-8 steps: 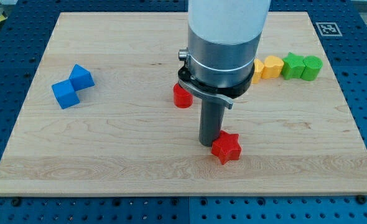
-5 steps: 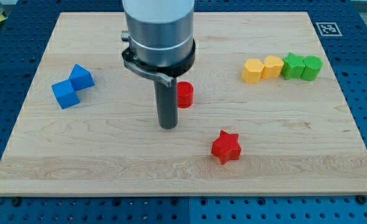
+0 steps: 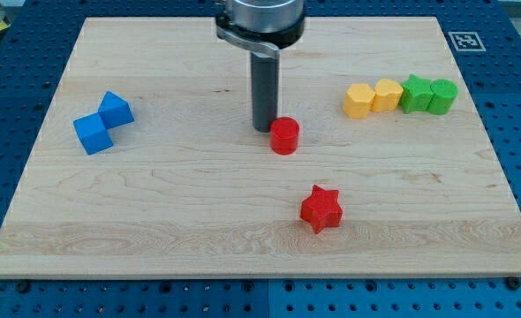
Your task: Place the red circle right to the red star
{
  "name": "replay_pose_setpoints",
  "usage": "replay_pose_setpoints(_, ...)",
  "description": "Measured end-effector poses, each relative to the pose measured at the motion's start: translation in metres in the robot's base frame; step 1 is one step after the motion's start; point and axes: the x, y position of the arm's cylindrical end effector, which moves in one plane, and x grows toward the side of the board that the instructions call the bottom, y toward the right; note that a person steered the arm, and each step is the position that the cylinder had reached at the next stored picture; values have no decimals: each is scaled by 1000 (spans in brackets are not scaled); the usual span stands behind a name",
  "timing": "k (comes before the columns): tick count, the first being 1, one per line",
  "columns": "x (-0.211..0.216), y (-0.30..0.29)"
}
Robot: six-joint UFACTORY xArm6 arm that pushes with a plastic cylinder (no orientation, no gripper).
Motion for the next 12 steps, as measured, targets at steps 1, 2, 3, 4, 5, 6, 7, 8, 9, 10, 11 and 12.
replay_pose_setpoints(1, 15, 14)
replay_pose_setpoints(2, 19, 39)
replay_pose_setpoints(3, 24, 68)
replay_pose_setpoints(4, 31, 93)
replay_pose_setpoints(5, 33, 97)
replay_pose_setpoints(6, 27, 87)
replay_pose_setpoints(7, 28, 82)
replay_pose_setpoints(8, 52, 82)
replay_pose_setpoints(9, 52, 79)
replay_pose_setpoints(10, 51, 50)
replay_pose_setpoints(11, 61, 62)
replay_pose_setpoints(12, 73, 89)
